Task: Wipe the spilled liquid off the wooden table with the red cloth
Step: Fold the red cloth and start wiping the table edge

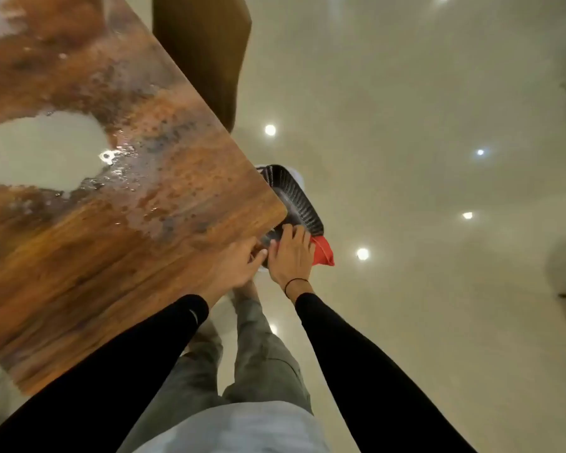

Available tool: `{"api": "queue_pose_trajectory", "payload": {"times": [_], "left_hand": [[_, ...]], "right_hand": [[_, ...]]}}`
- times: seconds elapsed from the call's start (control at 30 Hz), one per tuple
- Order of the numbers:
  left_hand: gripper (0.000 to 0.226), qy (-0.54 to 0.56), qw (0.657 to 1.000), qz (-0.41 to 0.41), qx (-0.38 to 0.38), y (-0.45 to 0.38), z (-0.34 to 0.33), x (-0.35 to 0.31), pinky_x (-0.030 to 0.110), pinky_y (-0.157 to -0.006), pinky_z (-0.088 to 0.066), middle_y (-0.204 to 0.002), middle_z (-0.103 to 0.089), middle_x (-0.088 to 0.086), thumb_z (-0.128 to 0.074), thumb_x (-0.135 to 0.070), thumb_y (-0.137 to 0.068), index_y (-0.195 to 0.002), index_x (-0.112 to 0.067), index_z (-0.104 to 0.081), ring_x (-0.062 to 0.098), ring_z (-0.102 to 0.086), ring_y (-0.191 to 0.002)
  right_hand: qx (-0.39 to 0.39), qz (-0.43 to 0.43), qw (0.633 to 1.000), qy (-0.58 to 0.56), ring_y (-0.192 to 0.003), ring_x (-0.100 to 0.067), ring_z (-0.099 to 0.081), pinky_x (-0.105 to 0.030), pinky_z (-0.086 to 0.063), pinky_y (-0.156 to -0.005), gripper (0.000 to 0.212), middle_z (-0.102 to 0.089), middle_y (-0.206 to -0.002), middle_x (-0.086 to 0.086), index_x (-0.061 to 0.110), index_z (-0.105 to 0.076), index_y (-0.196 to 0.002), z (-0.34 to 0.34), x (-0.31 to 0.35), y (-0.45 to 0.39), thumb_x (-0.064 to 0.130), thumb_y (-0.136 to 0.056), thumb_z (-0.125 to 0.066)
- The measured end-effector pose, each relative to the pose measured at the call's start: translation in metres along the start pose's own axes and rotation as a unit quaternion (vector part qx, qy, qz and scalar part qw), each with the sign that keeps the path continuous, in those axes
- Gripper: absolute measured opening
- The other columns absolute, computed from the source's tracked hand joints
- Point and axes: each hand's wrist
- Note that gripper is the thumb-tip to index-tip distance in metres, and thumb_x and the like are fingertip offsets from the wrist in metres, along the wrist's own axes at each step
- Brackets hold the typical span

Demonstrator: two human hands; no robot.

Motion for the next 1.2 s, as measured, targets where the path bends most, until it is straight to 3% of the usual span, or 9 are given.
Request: {"api": "queue_pose_trajectory", "payload": {"times": [0.13, 0.33, 0.47, 0.57, 0.7, 0.87, 0.97, 1.07, 1.2], "left_hand": [[0.031, -0.032, 0.997, 0.048, 0.048, -0.017, -0.016, -0.022, 0.041, -0.094, -0.058, -0.104, -0.073, 0.001, -0.053, -0.04, -0.114, -0.116, -0.016, -0.073, 0.023, -0.071, -0.1], [0.063, -0.114, 0.979, 0.157, 0.062, -0.048, -0.055, -0.043, 0.051, -0.107, -0.054, -0.131, -0.067, 0.017, -0.037, -0.06, -0.113, -0.128, -0.009, -0.071, 0.034, -0.066, -0.121], [0.078, -0.084, 0.95, 0.273, 0.127, -0.064, -0.068, -0.044, 0.05, -0.118, -0.044, -0.154, -0.053, 0.021, -0.034, -0.069, -0.111, -0.155, -0.008, -0.054, 0.038, -0.053, -0.141], [0.074, 0.001, 0.944, 0.299, 0.141, -0.072, -0.071, -0.038, 0.054, -0.123, -0.043, -0.155, -0.057, 0.018, -0.042, -0.066, -0.11, -0.157, -0.009, -0.054, 0.039, -0.053, -0.145], [0.05, 0.143, 0.946, 0.28, 0.076, -0.068, -0.074, -0.037, 0.047, -0.116, -0.048, -0.143, -0.068, 0.014, -0.059, -0.046, -0.11, -0.144, -0.009, -0.063, 0.035, -0.062, -0.133], [0.027, 0.402, 0.879, 0.257, -0.028, -0.049, -0.071, -0.043, 0.033, -0.092, -0.053, -0.133, -0.066, 0.008, -0.065, -0.033, -0.11, -0.129, -0.021, -0.051, 0.024, -0.067, -0.12], [0.029, 0.512, 0.828, 0.216, -0.069, -0.034, -0.058, -0.044, 0.029, -0.077, -0.065, -0.132, -0.062, 0.001, -0.06, -0.038, -0.113, -0.133, -0.026, -0.043, 0.016, -0.07, -0.112], [0.03, 0.554, 0.806, 0.193, -0.079, -0.016, -0.041, -0.036, 0.044, -0.081, -0.07, -0.132, -0.062, -0.009, -0.054, -0.048, -0.114, -0.138, -0.038, -0.038, 0.02, -0.073, -0.115], [0.031, 0.583, 0.777, 0.209, -0.116, 0.014, -0.014, -0.007, 0.026, -0.064, -0.062, -0.137, -0.065, -0.001, -0.059, -0.044, -0.113, -0.138, -0.039, -0.042, 0.023, -0.075, -0.111]], "right_hand": [[-0.03, -0.066, 0.995, -0.062, -0.15, -0.033, -0.043, -0.045, -0.037, -0.125, 0.054, -0.043, -0.164, -0.014, 0.013, -0.044, -0.16, 0.007, -0.033, -0.012, 0.04, -0.113, -0.053], [0.044, -0.16, 0.948, -0.272, -0.166, -0.038, -0.033, -0.057, -0.028, -0.135, 0.099, -0.032, -0.18, -0.018, 0.008, -0.018, -0.178, 0.0, -0.094, -0.03, 0.046, -0.106, -0.075], [0.157, -0.156, 0.914, -0.34, -0.152, -0.039, -0.054, -0.06, -0.033, -0.132, 0.084, -0.057, -0.163, -0.014, 0.011, -0.037, -0.169, -0.005, -0.11, -0.041, 0.054, -0.106, -0.074], [0.186, -0.14, 0.919, -0.318, -0.137, -0.036, -0.063, -0.061, -0.037, -0.127, 0.066, -0.068, -0.144, -0.012, 0.008, -0.057, -0.148, -0.004, -0.115, -0.048, 0.055, -0.104, -0.076], [0.175, -0.142, 0.937, -0.265, -0.12, -0.035, -0.07, -0.051, -0.037, -0.121, 0.059, -0.079, -0.123, -0.014, 0.004, -0.077, -0.121, 0.004, -0.115, -0.056, 0.059, -0.101, -0.078], [0.164, -0.102, 0.906, -0.377, -0.1, -0.038, -0.074, -0.048, -0.059, -0.092, 0.036, -0.077, -0.101, -0.016, -0.002, -0.075, -0.103, 0.02, -0.104, -0.051, 0.033, -0.105, -0.082], [0.155, -0.076, 0.878, -0.446, -0.105, -0.039, -0.08, -0.055, -0.068, -0.095, 0.033, -0.08, -0.115, -0.02, -0.005, -0.074, -0.121, 0.022, -0.092, -0.043, 0.026, -0.109, -0.077], [0.178, -0.06, 0.83, -0.525, -0.113, -0.026, -0.081, -0.051, -0.069, -0.1, 0.038, -0.077, -0.132, -0.01, 0.006, -0.065, -0.144, 0.016, -0.071, -0.034, 0.024, -0.111, -0.073], [0.217, -0.063, 0.782, -0.581, -0.13, -0.025, -0.074, -0.046, -0.067, -0.101, 0.059, -0.068, -0.147, -0.007, 0.02, -0.054, -0.149, 0.001, -0.029, -0.024, 0.034, -0.101, -0.085]]}}
Point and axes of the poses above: each hand's wrist, its own y-axis away from the middle knuckle, its own z-axis out of the back of the hand, x = y × z
